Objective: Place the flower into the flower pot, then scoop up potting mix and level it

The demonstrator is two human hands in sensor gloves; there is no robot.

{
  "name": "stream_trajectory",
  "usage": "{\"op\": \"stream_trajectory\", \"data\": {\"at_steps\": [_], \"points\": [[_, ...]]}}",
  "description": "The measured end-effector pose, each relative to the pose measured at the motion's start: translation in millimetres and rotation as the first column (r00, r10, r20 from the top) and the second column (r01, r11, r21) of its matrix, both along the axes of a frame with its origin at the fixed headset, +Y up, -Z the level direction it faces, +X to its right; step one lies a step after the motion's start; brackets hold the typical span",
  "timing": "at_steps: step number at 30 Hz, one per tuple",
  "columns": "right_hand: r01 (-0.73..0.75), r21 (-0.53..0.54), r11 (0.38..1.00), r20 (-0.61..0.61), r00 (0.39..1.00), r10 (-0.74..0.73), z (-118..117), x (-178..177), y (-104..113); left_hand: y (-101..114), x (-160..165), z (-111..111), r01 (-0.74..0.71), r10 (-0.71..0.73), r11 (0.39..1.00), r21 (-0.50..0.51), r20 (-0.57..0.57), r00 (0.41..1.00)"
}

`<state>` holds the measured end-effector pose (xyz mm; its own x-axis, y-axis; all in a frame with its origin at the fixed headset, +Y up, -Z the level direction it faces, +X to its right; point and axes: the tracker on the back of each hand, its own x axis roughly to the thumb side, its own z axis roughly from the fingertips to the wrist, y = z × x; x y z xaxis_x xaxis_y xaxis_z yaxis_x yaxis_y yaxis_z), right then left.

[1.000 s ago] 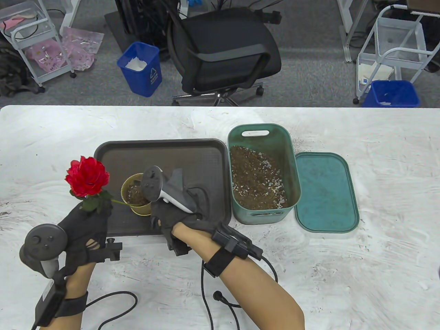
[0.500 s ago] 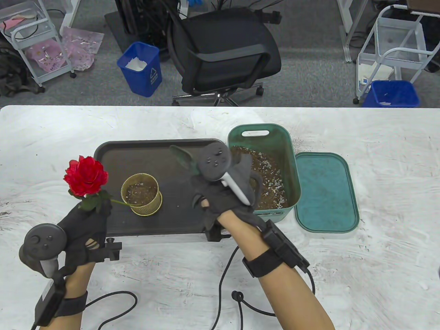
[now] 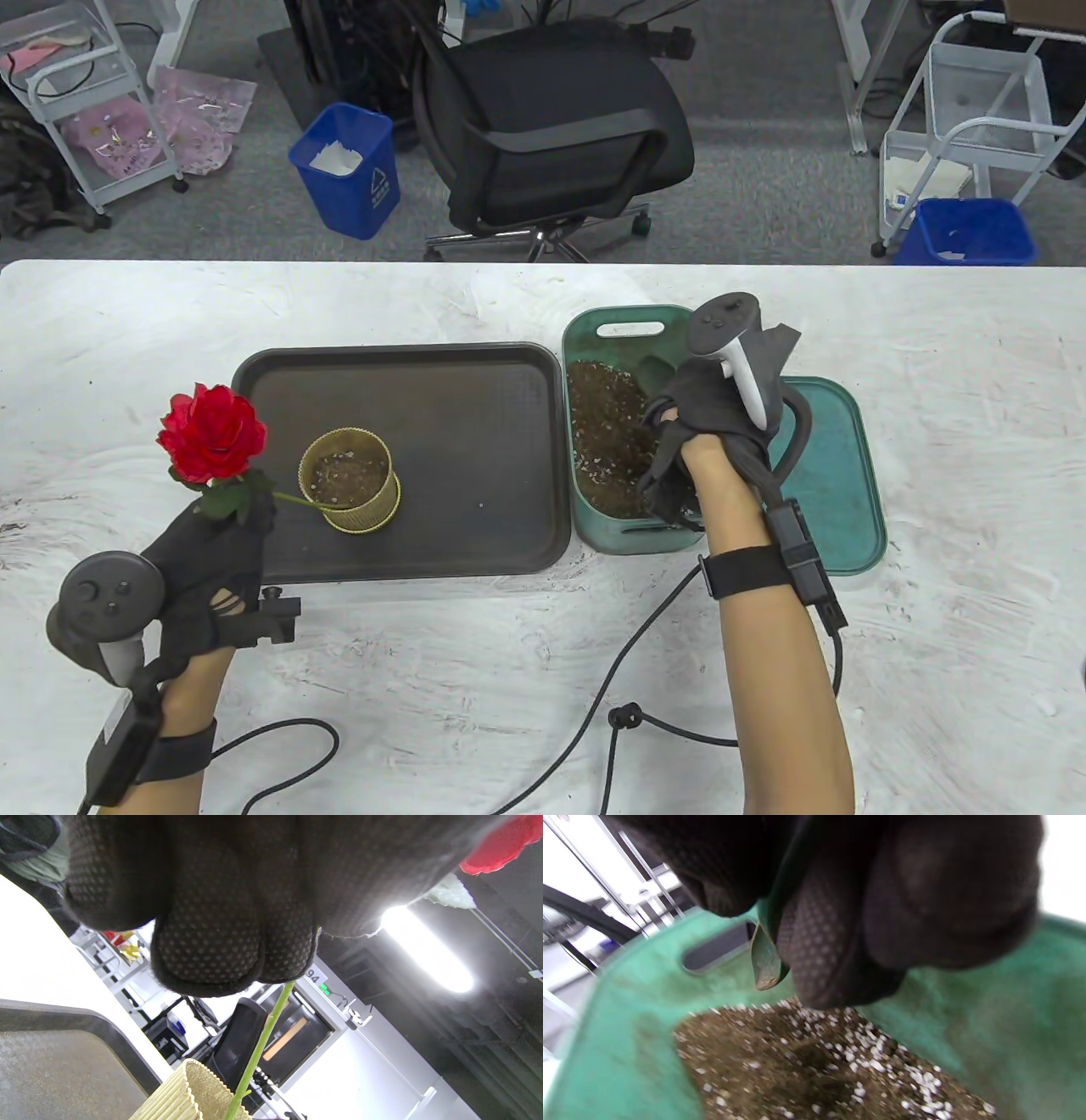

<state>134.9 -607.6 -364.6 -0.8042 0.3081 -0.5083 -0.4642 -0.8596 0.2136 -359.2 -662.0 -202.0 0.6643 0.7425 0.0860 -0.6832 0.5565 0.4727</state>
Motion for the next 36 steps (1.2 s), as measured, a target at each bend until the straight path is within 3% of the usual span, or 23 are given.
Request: {"op": "stream_trajectory", "data": {"at_steps": [4,8,15,21,26,30,36], "points": [[-0.003,-0.078,0.997,-0.007,1.000,0.002,-18.0,-5.1,-23.0,-0.1,0.2,0.2,-0.001,0.001,1.000,-0.001,-0.003,1.000],[-0.022,-0.088,0.996,-0.003,1.000,0.022,-28.9,-7.1,-33.4,0.2,0.2,-0.1,0.003,-0.003,1.000,0.000,-0.001,1.000],[0.173,-0.174,0.969,-0.005,0.984,-0.177,-37.8,-3.6,-49.5,-0.6,-2.2,-2.2,-0.012,0.012,1.000,-0.008,-0.002,1.000],[0.305,-0.207,0.930,0.028,0.952,-0.306,-35.3,-1.7,-58.1,-0.5,-1.8,-2.1,-0.012,0.012,1.000,-0.007,0.000,1.000],[0.439,-0.269,0.857,0.010,0.891,-0.453,-31.1,-9.7,-57.7,-0.6,-1.9,-2.3,-0.006,0.006,1.000,-0.003,0.003,1.000],[0.481,-0.245,0.842,0.035,0.872,-0.488,-23.8,-7.5,-53.4,-0.6,-2.5,-2.3,-0.006,0.006,1.000,-0.005,0.001,1.000],[0.636,-0.178,0.751,0.115,0.772,-0.626,-5.4,4.7,-50.7,0.4,-0.3,-1.8,0.008,-0.008,1.000,0.001,0.007,1.000]]}}
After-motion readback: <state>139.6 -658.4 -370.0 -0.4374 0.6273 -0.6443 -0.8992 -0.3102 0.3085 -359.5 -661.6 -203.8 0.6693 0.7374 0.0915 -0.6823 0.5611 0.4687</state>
